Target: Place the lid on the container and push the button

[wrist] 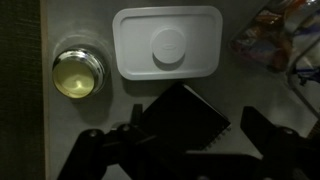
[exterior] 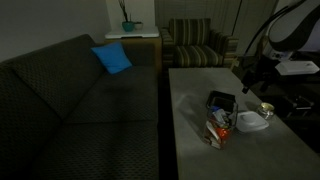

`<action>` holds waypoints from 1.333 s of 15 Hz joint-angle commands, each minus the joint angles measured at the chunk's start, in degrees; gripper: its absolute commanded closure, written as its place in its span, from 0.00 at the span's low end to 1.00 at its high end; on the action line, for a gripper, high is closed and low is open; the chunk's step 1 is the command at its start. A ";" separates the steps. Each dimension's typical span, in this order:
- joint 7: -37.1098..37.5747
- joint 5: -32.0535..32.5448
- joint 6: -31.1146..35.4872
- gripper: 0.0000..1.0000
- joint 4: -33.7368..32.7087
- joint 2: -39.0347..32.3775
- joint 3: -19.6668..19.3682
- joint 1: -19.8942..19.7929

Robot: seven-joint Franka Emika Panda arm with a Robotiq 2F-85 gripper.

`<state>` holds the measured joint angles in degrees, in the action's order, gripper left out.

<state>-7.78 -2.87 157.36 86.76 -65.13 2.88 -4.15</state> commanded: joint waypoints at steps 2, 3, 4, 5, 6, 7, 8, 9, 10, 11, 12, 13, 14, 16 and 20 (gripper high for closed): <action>-0.20 1.74 -8.54 0.00 -15.45 -12.50 -0.84 -0.44; -0.11 1.73 -10.23 0.00 -17.90 -14.50 -0.88 -0.50; -0.19 1.62 -11.83 0.00 -20.11 -16.25 -0.76 -0.63; -0.14 1.46 -12.86 0.00 -22.27 -17.94 -0.64 -0.67; -0.49 1.22 -13.70 0.00 -24.22 -19.52 -0.19 -0.97; -0.72 1.10 -14.00 0.00 -25.81 -20.81 0.07 -1.08; -1.94 1.03 -12.67 0.00 -27.05 -22.16 0.74 -1.59; -2.05 0.88 -9.77 0.00 -21.63 -18.77 0.68 -1.61; -1.85 0.93 -8.93 0.00 -22.31 -19.59 0.51 -1.48; -1.61 0.99 -8.51 0.00 -22.13 -19.65 0.32 -1.36; -1.36 1.11 -8.12 0.00 -21.81 -19.61 0.05 -1.16; -1.10 1.23 -8.19 0.00 -21.78 -19.61 -0.20 -0.95; -0.94 1.54 -8.00 0.00 -21.50 -19.61 -0.66 -0.61; 0.04 1.80 -9.06 0.00 -21.62 -19.61 -1.53 -0.02; 0.35 1.29 -10.09 0.00 -22.90 -19.52 -0.86 -0.34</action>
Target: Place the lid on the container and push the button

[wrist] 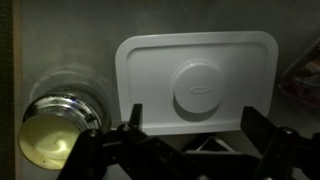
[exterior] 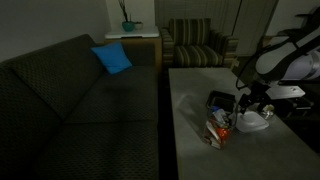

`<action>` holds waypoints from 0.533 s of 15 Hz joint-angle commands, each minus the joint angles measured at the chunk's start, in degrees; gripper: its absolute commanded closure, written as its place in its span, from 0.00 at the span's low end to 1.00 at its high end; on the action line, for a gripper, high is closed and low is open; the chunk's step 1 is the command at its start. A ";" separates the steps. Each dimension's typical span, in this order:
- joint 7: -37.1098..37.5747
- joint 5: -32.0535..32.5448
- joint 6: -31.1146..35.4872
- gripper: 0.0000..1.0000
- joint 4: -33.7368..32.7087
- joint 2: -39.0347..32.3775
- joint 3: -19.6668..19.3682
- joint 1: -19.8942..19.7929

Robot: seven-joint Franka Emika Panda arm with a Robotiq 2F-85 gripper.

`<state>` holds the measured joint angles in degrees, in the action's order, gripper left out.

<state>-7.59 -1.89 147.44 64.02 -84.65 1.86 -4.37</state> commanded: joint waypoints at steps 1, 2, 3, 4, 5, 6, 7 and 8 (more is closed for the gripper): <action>0.29 0.30 -0.29 0.00 -0.40 0.10 0.15 -0.11; 0.32 0.30 -0.40 0.00 -0.55 0.15 0.15 -0.11; 0.32 0.29 -0.44 0.00 -0.60 0.15 0.14 -0.11; 0.02 0.47 -0.32 0.00 -0.21 0.15 0.10 -0.07; 0.29 0.58 -0.25 0.00 -0.02 0.15 -0.18 0.15; 0.90 0.66 0.01 0.00 0.45 0.14 -0.65 0.48; 1.07 0.86 0.55 0.00 1.28 0.13 -1.05 0.72; 1.30 0.97 0.50 0.00 1.75 0.11 -1.37 0.91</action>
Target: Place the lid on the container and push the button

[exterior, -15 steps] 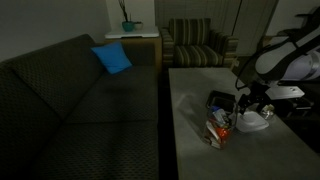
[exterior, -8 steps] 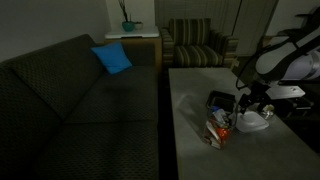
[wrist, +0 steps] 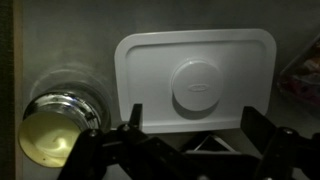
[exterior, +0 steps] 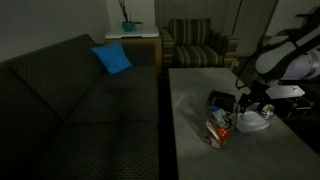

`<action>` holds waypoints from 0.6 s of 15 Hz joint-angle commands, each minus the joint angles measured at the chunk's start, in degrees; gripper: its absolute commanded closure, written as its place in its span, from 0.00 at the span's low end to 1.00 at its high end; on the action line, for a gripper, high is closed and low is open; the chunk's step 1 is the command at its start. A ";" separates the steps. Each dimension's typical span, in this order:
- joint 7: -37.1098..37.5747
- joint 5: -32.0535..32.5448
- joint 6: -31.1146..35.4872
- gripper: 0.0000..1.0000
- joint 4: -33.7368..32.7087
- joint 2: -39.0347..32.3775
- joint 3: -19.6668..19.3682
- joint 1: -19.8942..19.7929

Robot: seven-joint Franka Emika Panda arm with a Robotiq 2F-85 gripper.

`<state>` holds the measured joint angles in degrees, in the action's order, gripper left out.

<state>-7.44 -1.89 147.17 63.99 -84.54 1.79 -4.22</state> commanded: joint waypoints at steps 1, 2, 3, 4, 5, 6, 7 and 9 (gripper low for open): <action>1.31 1.13 0.84 0.00 2.47 -0.03 -1.72 0.95; 1.39 1.26 1.33 0.00 3.53 -0.06 -2.07 1.02; 1.35 1.29 1.22 0.00 4.18 -0.09 -2.21 0.96; 1.27 1.17 1.53 0.00 4.86 -0.14 -2.15 0.76; 1.00 0.92 2.51 0.00 5.55 -0.18 -1.79 0.39; 1.13 0.09 4.25 0.00 6.15 -0.21 -0.83 -0.25; 0.90 -0.46 6.57 0.00 6.93 -0.22 0.09 -0.87; -0.84 -1.26 11.01 0.00 8.76 -0.22 2.69 -2.65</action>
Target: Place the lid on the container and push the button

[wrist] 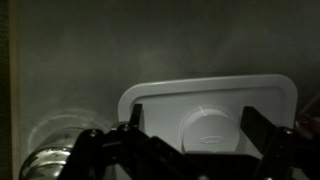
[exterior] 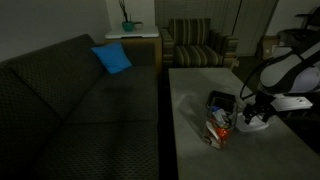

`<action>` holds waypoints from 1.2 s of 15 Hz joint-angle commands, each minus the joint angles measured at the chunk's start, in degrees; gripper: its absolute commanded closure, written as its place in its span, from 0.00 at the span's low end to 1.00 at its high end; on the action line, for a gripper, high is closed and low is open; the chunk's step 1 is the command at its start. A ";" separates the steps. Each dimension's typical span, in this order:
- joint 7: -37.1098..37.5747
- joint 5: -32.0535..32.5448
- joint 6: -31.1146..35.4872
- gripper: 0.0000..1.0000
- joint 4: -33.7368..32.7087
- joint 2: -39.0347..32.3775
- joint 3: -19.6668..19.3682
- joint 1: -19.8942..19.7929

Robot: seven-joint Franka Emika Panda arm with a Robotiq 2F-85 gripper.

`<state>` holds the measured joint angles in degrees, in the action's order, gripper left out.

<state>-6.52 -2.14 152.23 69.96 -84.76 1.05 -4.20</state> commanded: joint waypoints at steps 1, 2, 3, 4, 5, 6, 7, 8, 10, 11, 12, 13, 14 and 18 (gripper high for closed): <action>-2.27 -1.28 7.88 0.00 3.80 0.00 4.54 -3.37; -2.76 -1.20 10.05 0.00 4.94 0.00 5.24 -3.83; -2.95 -0.94 11.37 0.00 5.67 0.00 5.65 -4.10; -2.87 -0.77 12.40 0.00 6.23 0.01 5.90 -4.32; -2.91 -0.55 13.45 0.00 6.70 0.11 6.03 -4.53; -2.94 -0.35 14.25 0.00 7.07 0.22 6.06 -4.64; -3.17 -0.15 15.45 0.00 7.45 0.28 6.16 -4.83; -3.43 0.04 16.86 0.00 7.70 0.29 6.33 -5.09; -3.93 0.34 19.22 0.00 7.93 0.27 6.93 -5.76; -4.28 0.51 20.40 0.00 8.05 0.25 7.40 -6.19; -4.46 0.67 21.23 0.00 8.11 0.24 7.81 -6.56; -4.69 0.87 22.17 0.00 8.28 0.24 8.29 -7.00; -4.89 1.12 22.54 0.00 8.35 0.24 8.74 -7.40; -5.41 2.19 21.91 0.00 9.15 0.24 9.27 -7.68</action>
<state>-9.82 -1.39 173.30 77.37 -84.53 8.87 -10.33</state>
